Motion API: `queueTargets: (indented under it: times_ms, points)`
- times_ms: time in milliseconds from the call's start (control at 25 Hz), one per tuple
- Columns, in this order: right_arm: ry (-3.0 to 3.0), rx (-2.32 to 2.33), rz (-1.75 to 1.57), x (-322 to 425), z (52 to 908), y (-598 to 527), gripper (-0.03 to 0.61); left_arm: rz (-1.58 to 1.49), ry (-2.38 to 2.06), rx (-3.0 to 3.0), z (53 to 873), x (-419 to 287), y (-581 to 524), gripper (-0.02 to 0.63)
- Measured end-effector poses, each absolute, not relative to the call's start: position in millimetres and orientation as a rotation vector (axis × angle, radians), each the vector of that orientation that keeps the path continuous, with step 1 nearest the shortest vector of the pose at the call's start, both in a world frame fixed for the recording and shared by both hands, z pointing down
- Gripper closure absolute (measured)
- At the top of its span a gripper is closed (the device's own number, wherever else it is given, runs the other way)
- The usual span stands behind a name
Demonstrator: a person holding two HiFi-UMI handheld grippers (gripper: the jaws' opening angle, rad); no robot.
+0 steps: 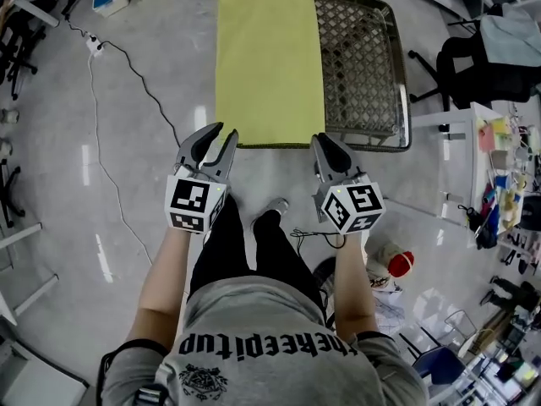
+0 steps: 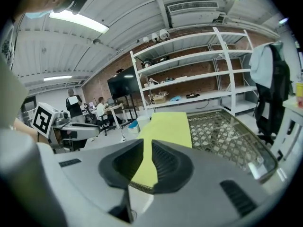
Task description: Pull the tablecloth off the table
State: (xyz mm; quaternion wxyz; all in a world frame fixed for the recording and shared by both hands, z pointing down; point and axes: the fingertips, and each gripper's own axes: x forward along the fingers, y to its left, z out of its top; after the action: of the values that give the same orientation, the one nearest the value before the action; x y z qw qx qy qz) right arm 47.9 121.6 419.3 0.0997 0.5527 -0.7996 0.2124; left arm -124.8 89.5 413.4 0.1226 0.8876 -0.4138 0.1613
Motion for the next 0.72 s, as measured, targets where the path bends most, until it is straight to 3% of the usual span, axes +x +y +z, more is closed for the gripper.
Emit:
queueTargets:
  times_ms: [240, 720]
  points:
    - [-2.219, 1.73, 0.686, 59, 453, 107, 0.471, 0.561, -1.132, 2.516, 461, -140, 69, 0.485]
    - [-2.051, 1.732, 0.769, 74, 515, 98, 0.431, 0.695, -1.064, 2.352, 541, -145, 59, 0.445]
